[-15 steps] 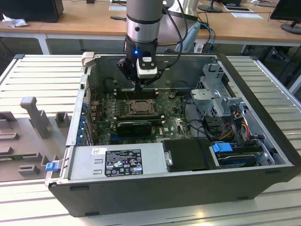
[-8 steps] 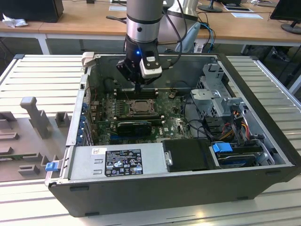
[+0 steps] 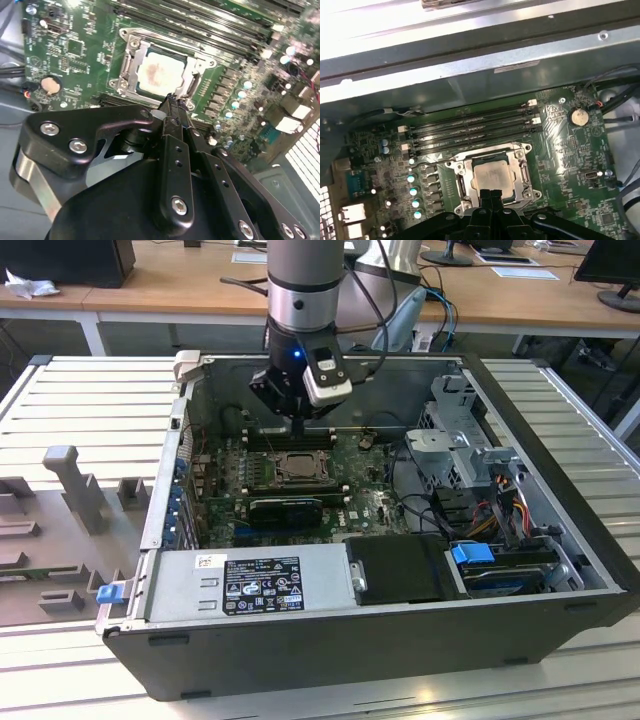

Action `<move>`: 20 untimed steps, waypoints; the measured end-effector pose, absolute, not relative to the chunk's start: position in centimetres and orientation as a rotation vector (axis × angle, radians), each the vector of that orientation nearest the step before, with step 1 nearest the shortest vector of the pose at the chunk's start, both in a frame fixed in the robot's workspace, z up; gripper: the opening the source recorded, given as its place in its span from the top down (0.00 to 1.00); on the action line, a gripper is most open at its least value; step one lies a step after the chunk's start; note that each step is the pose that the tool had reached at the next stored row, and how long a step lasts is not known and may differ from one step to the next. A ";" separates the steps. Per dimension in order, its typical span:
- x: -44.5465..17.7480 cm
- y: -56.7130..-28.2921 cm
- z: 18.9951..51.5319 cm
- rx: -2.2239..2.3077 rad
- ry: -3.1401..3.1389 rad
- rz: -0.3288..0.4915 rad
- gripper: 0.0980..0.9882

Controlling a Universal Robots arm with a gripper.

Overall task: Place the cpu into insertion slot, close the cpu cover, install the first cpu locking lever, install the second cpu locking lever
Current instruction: 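Install the first cpu locking lever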

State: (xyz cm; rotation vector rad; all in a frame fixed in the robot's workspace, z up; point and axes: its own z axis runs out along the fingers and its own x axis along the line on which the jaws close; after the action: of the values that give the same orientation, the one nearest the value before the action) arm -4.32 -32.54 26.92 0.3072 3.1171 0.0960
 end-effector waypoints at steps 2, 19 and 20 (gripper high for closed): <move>-4.3 -32.5 26.9 0.232 3.121 0.097 0.99; -4.5 -32.6 26.9 -0.020 3.122 0.098 0.99; -4.7 -32.6 26.8 -0.022 3.121 0.099 0.99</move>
State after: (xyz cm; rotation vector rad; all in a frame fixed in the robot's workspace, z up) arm -4.67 -32.59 26.84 -0.0219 3.1212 0.0994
